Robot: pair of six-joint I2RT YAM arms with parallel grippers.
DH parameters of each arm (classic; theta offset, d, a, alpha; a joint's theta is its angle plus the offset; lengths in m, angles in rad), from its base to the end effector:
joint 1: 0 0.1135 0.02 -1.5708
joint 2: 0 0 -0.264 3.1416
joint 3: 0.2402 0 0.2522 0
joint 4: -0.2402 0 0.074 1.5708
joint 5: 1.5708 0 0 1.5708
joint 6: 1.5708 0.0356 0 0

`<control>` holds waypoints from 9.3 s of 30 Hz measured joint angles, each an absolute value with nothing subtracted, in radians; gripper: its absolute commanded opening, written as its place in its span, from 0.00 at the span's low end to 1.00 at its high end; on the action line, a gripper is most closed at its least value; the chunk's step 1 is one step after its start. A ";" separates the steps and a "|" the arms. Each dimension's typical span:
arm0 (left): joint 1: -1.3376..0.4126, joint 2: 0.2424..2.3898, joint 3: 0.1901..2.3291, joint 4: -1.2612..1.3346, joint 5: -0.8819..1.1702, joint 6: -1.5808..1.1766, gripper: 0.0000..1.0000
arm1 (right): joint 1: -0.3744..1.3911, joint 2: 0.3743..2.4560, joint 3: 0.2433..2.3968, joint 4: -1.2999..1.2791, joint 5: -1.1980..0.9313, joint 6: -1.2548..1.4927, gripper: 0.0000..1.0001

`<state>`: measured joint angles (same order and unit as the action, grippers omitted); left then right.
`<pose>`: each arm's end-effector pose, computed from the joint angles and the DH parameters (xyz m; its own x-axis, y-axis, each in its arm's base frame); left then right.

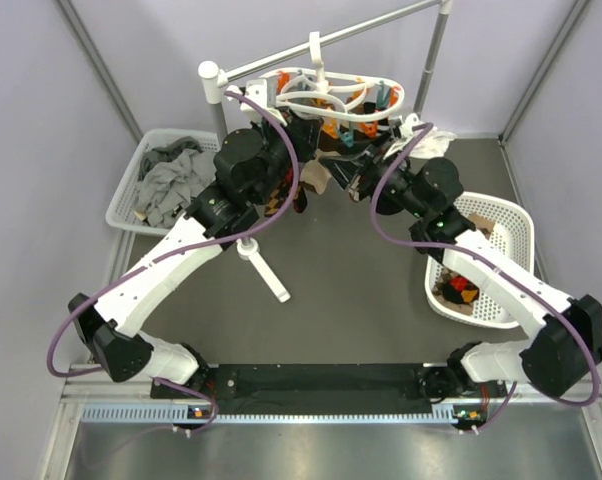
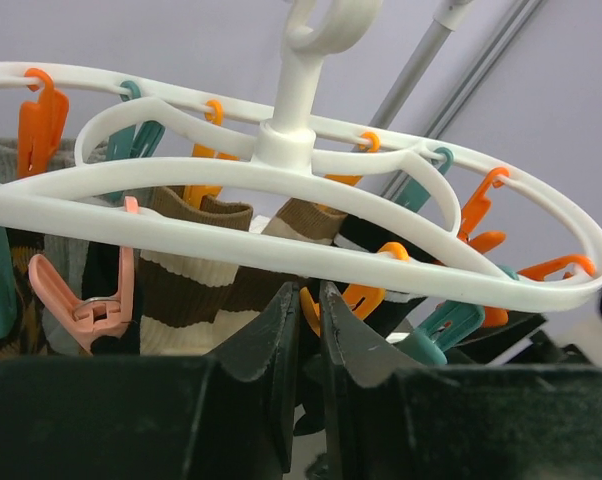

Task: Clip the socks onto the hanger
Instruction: Open the clamp at the hanger, then pick up the sock from the bin.

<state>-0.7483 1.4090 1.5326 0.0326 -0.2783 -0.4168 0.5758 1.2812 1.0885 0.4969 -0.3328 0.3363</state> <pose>0.2412 -0.2106 0.4806 -0.0801 -0.4568 -0.8860 0.4625 0.7703 -0.4390 0.2446 0.1727 0.4107 -0.0189 0.3596 -0.9329 -0.8155 0.5343 0.2225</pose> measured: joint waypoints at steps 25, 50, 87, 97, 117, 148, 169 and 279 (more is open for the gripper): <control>-0.748 1.383 1.581 -0.051 -0.279 -0.459 0.16 | 0.579 1.089 0.992 0.442 -0.304 0.390 0.61; -0.748 1.384 1.608 -0.087 -0.275 -0.518 0.14 | 0.637 1.245 1.158 0.438 -0.227 0.370 0.57; -0.748 1.384 1.608 -0.087 -0.228 -0.567 0.14 | 0.638 1.316 1.083 0.629 -0.215 0.388 0.32; -0.748 1.384 1.608 -0.091 -0.227 -0.567 0.14 | 0.638 1.279 1.083 0.667 -0.223 0.406 0.20; -0.749 1.345 1.608 -0.099 -0.194 -0.540 0.52 | 0.638 1.276 1.083 0.657 -0.214 0.416 0.00; -0.757 1.412 1.635 -0.139 -0.171 -0.548 0.22 | 0.638 1.278 1.091 0.621 -0.215 0.389 0.09; -0.754 1.414 1.527 -0.001 -0.229 -0.439 0.10 | 0.635 1.000 1.096 -0.200 -0.061 0.265 0.75; -0.753 1.384 1.456 0.090 -0.190 -0.402 0.11 | -0.171 1.782 1.106 -0.335 -0.046 0.170 0.24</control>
<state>-0.7532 1.3838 1.4563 0.0898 -0.1902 -0.4019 -0.1715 1.7821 1.1057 -0.3347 -0.0460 0.1699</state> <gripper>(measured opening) 0.266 0.317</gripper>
